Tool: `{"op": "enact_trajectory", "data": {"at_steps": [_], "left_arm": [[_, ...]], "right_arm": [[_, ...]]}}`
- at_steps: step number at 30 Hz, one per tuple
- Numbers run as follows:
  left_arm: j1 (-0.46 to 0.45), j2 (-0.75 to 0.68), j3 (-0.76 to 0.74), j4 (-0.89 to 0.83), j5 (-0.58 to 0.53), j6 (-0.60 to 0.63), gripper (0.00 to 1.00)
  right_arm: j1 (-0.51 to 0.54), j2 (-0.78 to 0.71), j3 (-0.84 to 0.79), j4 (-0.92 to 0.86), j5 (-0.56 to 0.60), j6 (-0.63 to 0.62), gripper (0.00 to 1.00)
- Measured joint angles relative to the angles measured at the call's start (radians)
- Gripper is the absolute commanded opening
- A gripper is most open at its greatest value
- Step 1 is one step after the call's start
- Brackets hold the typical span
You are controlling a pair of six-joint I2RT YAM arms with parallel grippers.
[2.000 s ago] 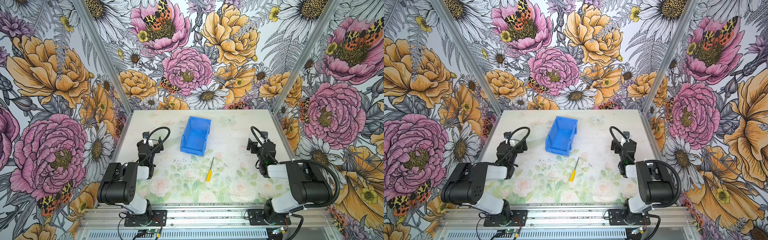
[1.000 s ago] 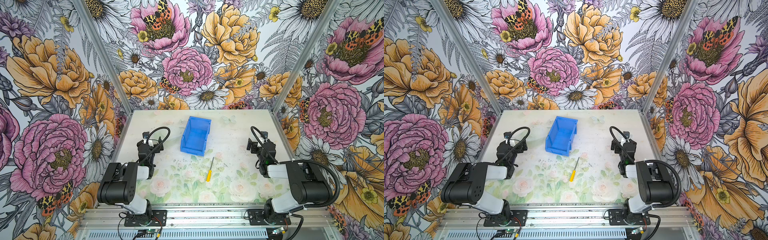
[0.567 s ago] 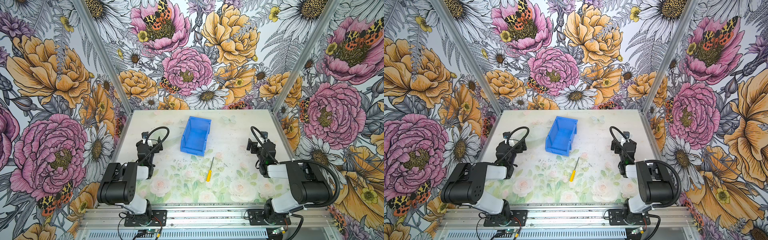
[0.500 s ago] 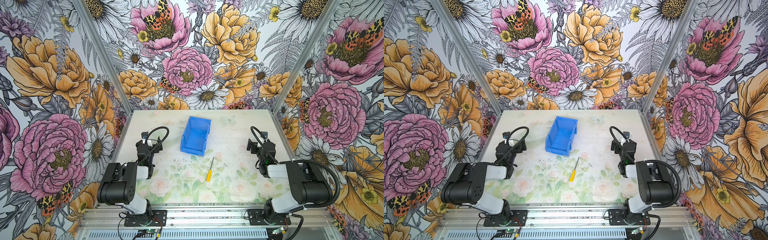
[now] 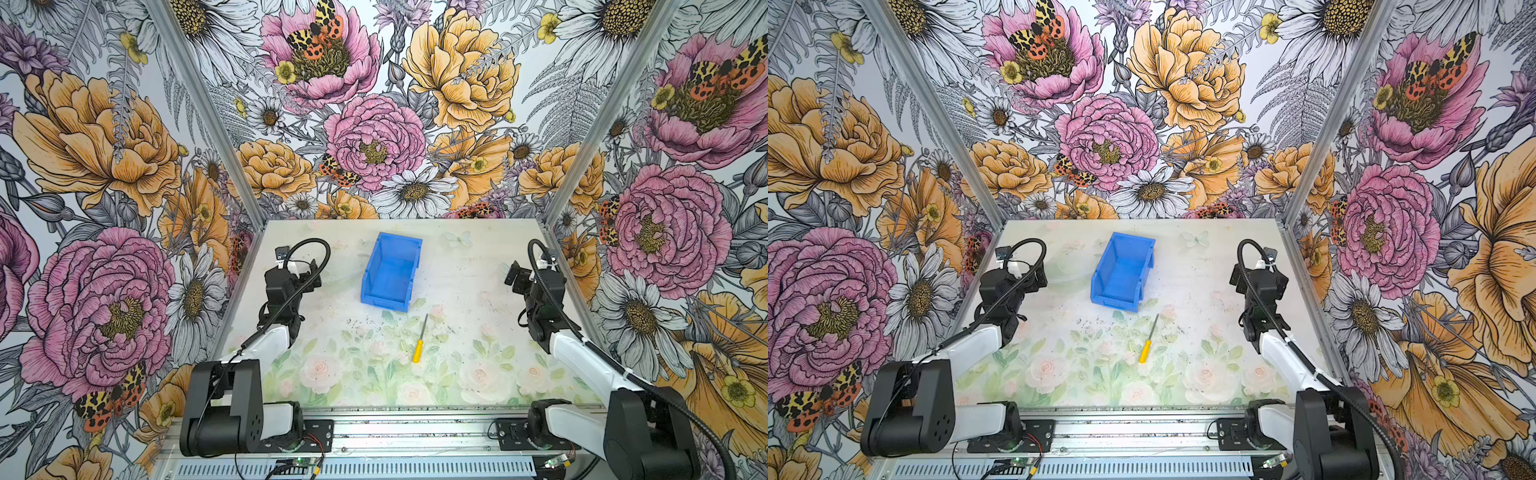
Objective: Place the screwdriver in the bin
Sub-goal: 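Move the right gripper over the yellow-handled screwdriver while the left arm lifts forward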
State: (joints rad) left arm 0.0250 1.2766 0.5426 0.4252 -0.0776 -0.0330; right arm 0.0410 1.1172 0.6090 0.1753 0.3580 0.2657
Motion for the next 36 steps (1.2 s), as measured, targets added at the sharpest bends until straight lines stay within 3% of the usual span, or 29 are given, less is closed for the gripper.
{"op": "enact_trajectory", "data": {"at_steps": [8, 15, 24, 36], "left_arm": [[-0.002, -0.113, 0.0, -0.163, 0.083, -0.128, 0.99], [-0.01, -0.192, 0.03, -0.336, 0.139, -0.209, 0.99], [-0.023, -0.224, 0.061, -0.48, 0.206, -0.333, 0.99], [-0.029, -0.219, 0.1, -0.617, 0.282, -0.382, 0.99]], "right_arm": [[0.061, -0.06, 0.19, -0.504, 0.015, 0.253, 0.99], [0.177, -0.054, 0.222, -0.784, -0.071, 0.518, 0.99], [0.388, 0.033, 0.224, -0.872, -0.151, 0.759, 1.0], [0.643, 0.273, 0.357, -0.917, -0.223, 0.804, 0.99]]}}
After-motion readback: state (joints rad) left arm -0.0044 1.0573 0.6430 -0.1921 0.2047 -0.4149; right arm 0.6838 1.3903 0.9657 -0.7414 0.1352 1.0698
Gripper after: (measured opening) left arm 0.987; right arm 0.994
